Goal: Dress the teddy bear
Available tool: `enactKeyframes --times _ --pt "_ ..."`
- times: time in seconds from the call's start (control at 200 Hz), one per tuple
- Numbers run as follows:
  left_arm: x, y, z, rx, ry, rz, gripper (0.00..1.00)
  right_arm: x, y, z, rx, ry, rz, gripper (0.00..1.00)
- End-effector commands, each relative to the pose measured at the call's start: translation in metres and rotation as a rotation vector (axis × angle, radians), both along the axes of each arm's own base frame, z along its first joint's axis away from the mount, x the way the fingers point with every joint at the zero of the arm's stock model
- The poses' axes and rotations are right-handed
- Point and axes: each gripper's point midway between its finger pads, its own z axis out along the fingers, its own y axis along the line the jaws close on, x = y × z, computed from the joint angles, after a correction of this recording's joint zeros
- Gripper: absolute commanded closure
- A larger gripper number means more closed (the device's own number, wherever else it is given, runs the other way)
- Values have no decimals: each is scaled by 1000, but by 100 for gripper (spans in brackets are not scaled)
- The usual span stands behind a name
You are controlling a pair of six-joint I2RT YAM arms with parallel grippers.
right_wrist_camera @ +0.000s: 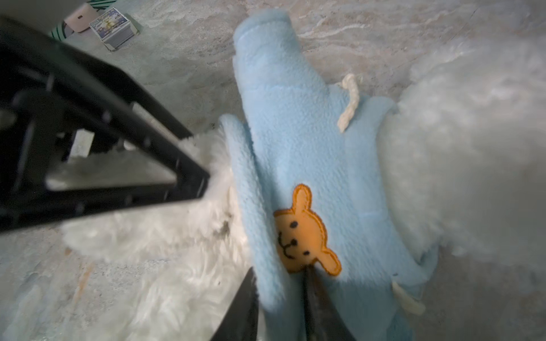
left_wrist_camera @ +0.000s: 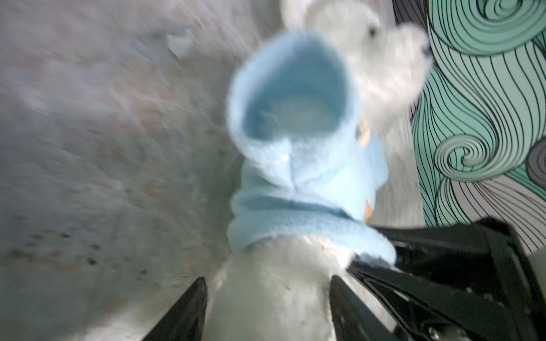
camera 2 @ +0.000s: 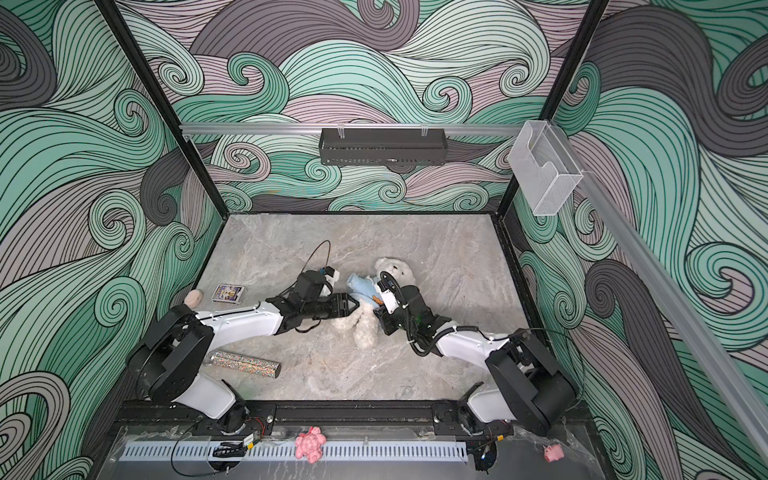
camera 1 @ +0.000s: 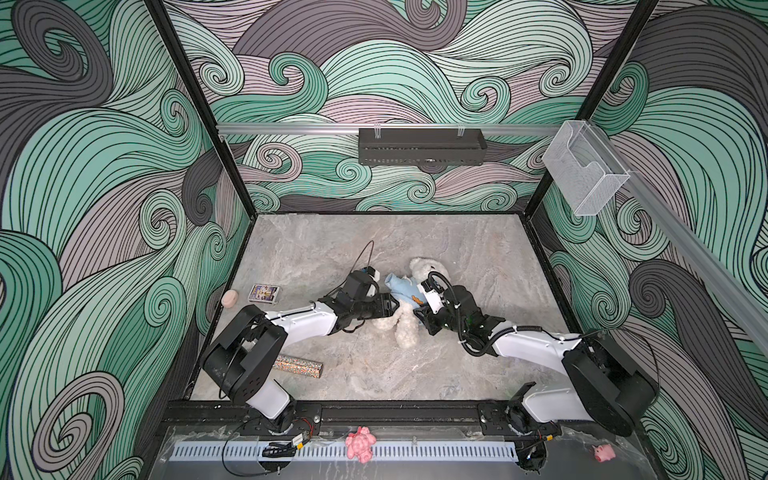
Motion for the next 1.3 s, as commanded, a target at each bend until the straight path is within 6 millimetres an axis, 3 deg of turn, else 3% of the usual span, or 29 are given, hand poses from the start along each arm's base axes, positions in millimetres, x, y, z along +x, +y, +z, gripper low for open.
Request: enactKeyframes --times 0.0,0.1,0.175,0.24,0.295,0.375,0.475,0.585,0.695,0.875,0.97,1.04,1.15,1.205,1.296 --pt "-29 -42 12 -114 1 -165 32 8 -24 3 -100 35 -81 58" --pt "-51 -76 33 -200 -38 -304 30 18 -56 14 -181 40 -224 52" --pt "-59 -79 46 -197 -96 -350 27 18 -75 29 -209 -2 -287 49" --pt "-57 -63 54 -153 -153 -328 24 12 -76 45 -173 -49 -272 43" --pt "-51 -42 55 -68 -186 -272 22 5 -71 56 -123 -89 -243 30" --pt "-43 -7 70 37 -254 -196 20 -8 -57 67 -101 -168 -169 22" --pt "-26 39 87 131 -318 -60 18 -23 -41 68 -152 -260 -91 17" --pt "-7 78 102 136 -348 84 18 -26 -32 54 -184 -285 -67 12" --pt "2 95 107 127 -349 140 18 -21 -26 36 -213 -283 -69 11" --pt "3 89 104 124 -326 111 18 -8 -7 20 -195 -289 -56 11" --pt "3 87 102 139 -305 90 18 5 -7 9 -241 -299 -87 13" --pt "2 85 103 149 -296 66 18 12 -11 -2 -274 -302 -104 20" --pt "3 81 106 153 -292 43 18 15 -16 -12 -245 -286 -109 44" --pt "6 78 106 149 -311 31 20 13 -16 -13 -199 -274 -94 51" --pt "7 69 110 116 -382 -13 24 5 -12 -4 -73 -251 -34 70"
